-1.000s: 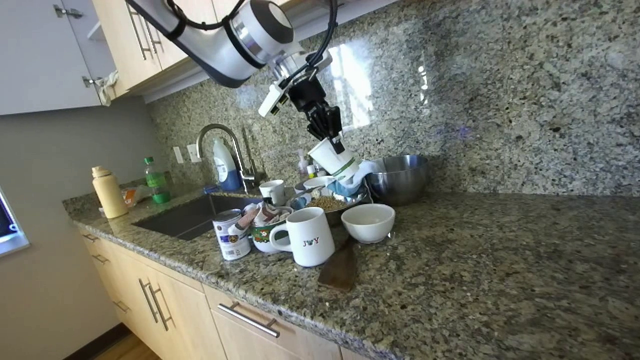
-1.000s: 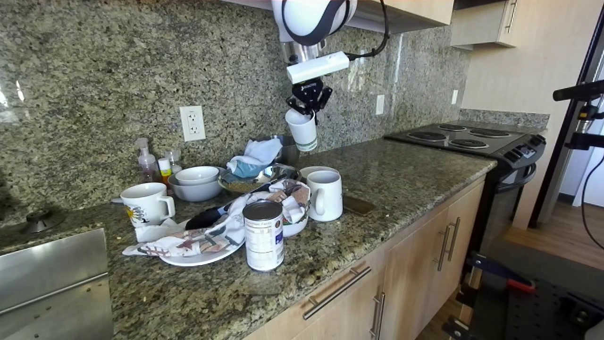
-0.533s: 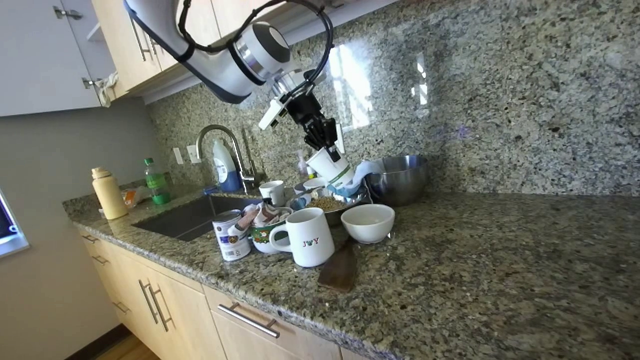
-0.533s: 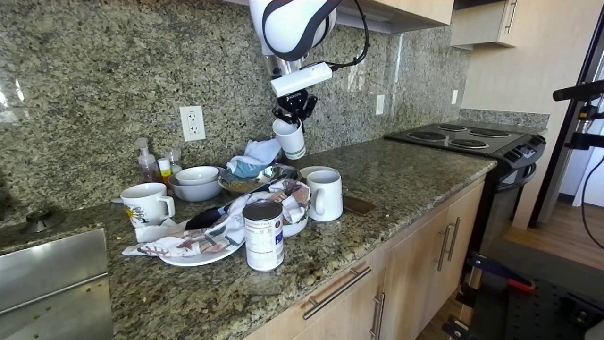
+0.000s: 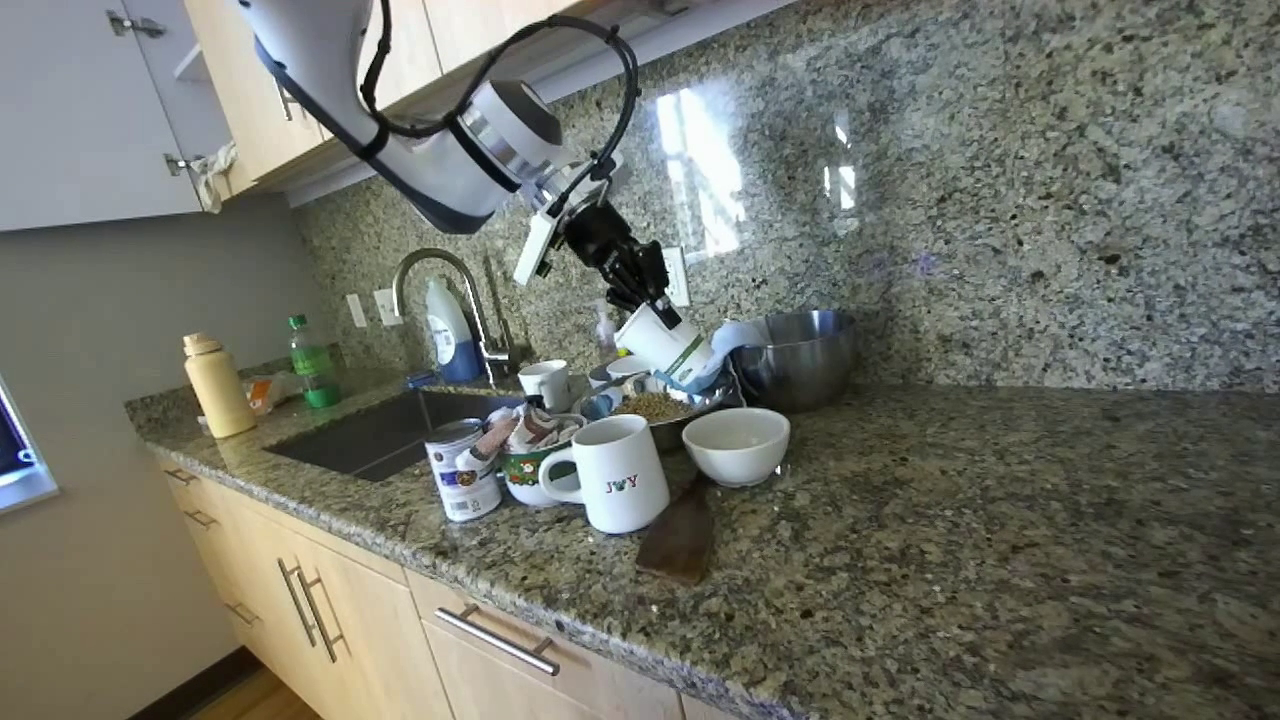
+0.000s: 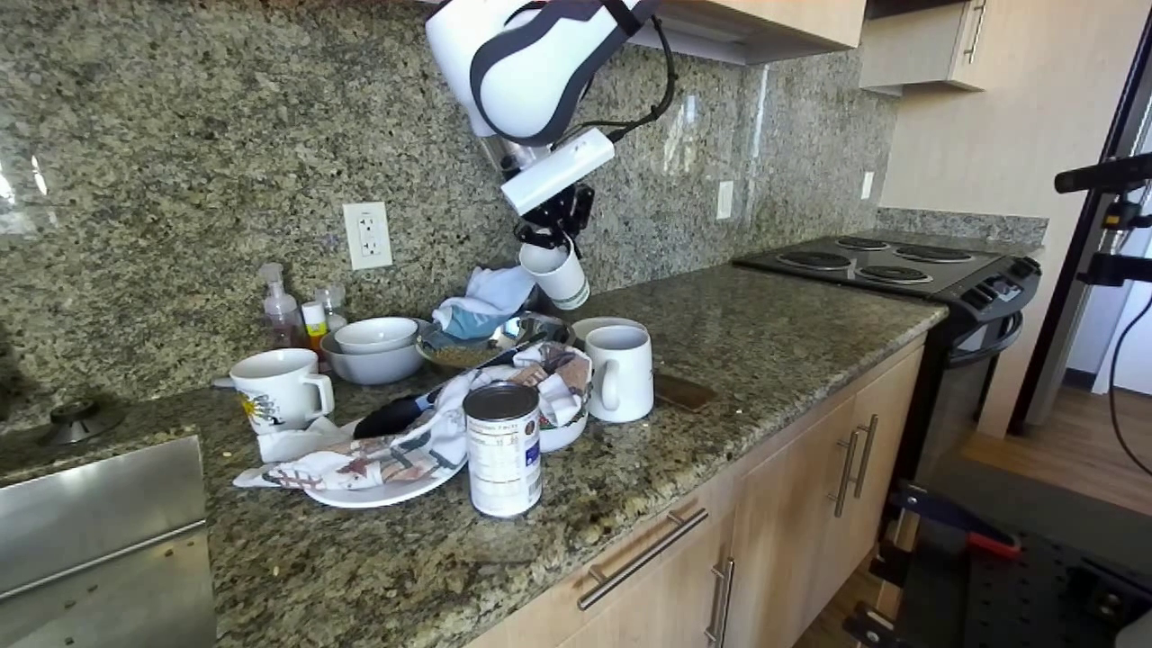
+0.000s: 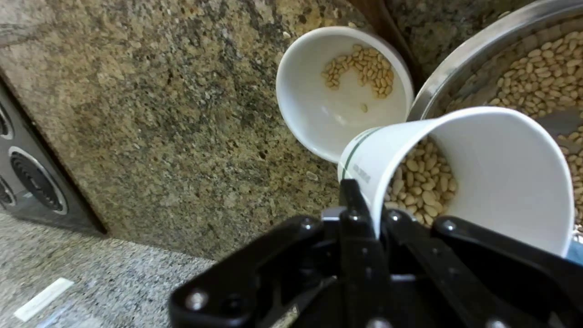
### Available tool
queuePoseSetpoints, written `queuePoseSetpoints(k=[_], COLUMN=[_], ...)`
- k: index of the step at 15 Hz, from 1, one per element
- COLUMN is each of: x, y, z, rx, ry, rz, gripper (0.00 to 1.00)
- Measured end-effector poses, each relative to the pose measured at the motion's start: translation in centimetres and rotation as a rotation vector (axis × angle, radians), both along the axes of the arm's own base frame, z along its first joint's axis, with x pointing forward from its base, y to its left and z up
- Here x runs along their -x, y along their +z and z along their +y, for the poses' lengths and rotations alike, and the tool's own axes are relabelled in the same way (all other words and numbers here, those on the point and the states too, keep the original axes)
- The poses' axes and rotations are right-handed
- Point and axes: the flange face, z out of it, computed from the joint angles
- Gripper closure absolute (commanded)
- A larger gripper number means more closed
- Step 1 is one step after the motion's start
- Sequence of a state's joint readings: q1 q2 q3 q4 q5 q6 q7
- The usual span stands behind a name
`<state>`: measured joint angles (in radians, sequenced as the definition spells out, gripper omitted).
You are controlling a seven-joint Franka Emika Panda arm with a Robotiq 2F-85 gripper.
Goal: Pour some contents of the cup into the silver bowl
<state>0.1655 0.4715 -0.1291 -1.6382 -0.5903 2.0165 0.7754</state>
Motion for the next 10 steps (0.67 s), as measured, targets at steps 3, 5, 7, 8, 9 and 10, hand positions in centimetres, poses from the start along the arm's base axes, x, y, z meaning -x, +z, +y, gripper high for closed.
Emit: queuePoseSetpoints(k=[3,5,7,8,9,10], x=[0.2,0.3,0.4,0.4,0.3,0.3], y=[-1.3,-2.0,-2.3,-2.4,-2.4,-2.5], z=[1.7,2.5,2.9,3.0,3.1,3.2], rx=[0.090,0.151,0.210,0.238,0.266,0.293], ry=[0.002,0.004,0.003,0.003,0.002,0.000], rz=[0.022,0.033,0.038,0.040,0.039,0.037], gripper=[1.00,1.00,1.00,1.00,1.00,1.00])
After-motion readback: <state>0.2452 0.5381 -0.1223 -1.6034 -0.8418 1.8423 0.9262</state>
